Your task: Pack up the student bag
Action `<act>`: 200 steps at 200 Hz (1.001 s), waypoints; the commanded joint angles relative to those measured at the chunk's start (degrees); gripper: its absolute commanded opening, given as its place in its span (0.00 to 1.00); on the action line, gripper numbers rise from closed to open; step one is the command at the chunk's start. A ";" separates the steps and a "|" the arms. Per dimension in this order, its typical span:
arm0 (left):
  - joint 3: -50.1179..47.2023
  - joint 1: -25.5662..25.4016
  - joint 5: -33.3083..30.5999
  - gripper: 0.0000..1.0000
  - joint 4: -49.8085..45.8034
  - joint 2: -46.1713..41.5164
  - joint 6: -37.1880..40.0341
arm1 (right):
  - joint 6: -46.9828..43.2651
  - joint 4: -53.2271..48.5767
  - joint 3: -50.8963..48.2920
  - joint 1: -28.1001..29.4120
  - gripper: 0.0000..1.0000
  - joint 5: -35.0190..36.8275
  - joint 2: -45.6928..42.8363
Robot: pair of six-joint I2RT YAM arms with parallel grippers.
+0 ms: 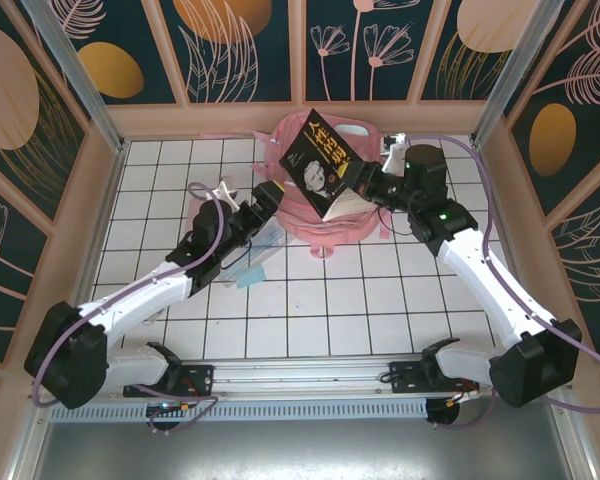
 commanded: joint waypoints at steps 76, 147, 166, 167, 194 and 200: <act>1.68 0.39 8.68 0.98 38.51 14.63 -14.61 | 16.48 32.31 -10.80 -0.01 0.00 -10.28 3.28; 3.61 0.40 12.35 0.90 42.87 20.44 -16.89 | 19.32 35.51 -12.94 -1.67 0.00 -11.80 3.09; 3.31 0.41 12.68 0.99 43.89 21.26 -17.64 | 19.02 34.64 -12.38 -1.82 0.00 -11.72 2.81; 3.31 0.37 12.73 0.99 43.92 21.31 -17.64 | 19.00 34.64 -12.37 -1.80 0.00 -11.75 2.82; 3.99 0.34 13.55 0.97 43.90 21.71 -16.96 | 20.14 35.67 -13.79 -1.58 0.00 -12.15 3.92; 4.11 0.42 13.74 0.94 43.72 21.71 -16.85 | 20.65 36.62 -14.37 -1.52 0.00 -12.54 4.27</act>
